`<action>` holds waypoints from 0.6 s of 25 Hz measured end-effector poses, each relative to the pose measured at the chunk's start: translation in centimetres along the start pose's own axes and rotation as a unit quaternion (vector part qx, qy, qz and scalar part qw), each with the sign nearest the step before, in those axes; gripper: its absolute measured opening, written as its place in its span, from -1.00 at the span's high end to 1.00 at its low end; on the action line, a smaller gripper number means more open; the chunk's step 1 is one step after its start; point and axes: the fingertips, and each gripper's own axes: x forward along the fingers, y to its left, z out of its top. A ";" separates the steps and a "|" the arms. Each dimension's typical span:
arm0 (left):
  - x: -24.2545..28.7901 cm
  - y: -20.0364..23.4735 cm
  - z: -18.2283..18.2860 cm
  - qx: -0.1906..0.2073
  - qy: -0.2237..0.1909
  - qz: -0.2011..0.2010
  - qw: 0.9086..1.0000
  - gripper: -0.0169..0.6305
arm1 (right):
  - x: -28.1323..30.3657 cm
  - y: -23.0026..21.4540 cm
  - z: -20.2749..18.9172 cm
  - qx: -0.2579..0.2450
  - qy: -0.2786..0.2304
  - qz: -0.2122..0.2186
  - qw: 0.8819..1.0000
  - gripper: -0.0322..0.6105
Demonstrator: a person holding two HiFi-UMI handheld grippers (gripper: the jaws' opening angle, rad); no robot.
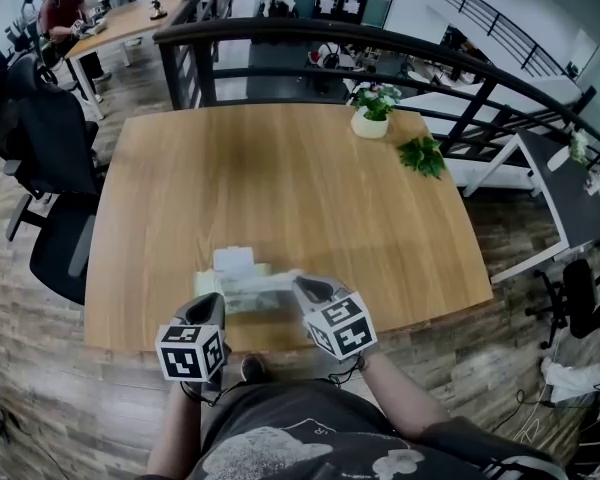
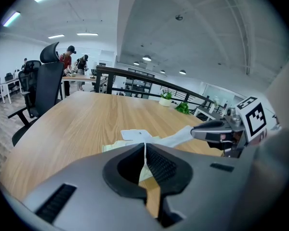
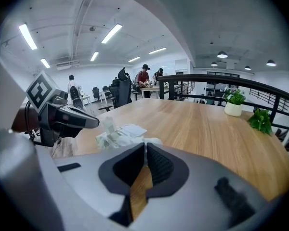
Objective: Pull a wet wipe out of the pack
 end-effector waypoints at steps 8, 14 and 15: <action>-1.5 -2.1 0.0 -0.002 -0.026 0.011 1.000 0.89 | -2.9 -0.9 -0.2 0.006 -0.022 -0.009 1.000 0.79; -2.9 -4.0 -0.4 -0.003 -0.039 0.012 0.999 0.89 | -5.8 -1.2 -0.1 0.028 -0.059 -0.010 0.998 0.80; -3.2 -4.4 -0.4 -0.003 -0.043 0.013 0.999 0.89 | -6.4 -1.3 -0.1 0.028 -0.063 -0.009 0.998 0.80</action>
